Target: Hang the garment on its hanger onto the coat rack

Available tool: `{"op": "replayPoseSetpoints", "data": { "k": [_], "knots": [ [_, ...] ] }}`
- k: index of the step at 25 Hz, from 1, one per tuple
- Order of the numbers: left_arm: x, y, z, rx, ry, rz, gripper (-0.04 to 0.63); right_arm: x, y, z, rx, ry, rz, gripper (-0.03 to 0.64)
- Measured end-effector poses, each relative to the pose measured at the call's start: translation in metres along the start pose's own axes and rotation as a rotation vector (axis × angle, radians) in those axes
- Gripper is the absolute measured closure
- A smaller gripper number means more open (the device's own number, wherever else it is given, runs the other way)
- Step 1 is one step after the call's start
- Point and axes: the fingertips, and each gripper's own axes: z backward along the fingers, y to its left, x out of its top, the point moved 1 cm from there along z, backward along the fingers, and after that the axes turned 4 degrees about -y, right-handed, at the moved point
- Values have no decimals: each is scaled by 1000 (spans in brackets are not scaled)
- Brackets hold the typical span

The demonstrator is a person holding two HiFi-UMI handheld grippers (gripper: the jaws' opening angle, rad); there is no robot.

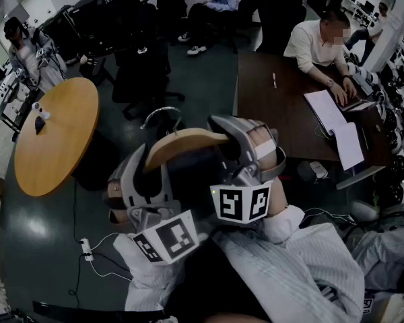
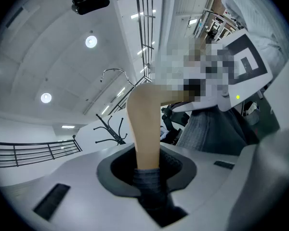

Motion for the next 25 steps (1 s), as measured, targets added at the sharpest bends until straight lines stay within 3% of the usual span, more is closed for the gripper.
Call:
{"op": "replayPoseSetpoints", "data": {
  "k": [13, 25],
  "knots": [
    [13, -21, -8, 6, 35, -8, 510, -24, -5, 7, 22, -19, -25, 614],
    [-34, -26, -33, 8, 119, 19, 511, -38, 34, -34, 108, -36, -41, 614]
  ]
}}
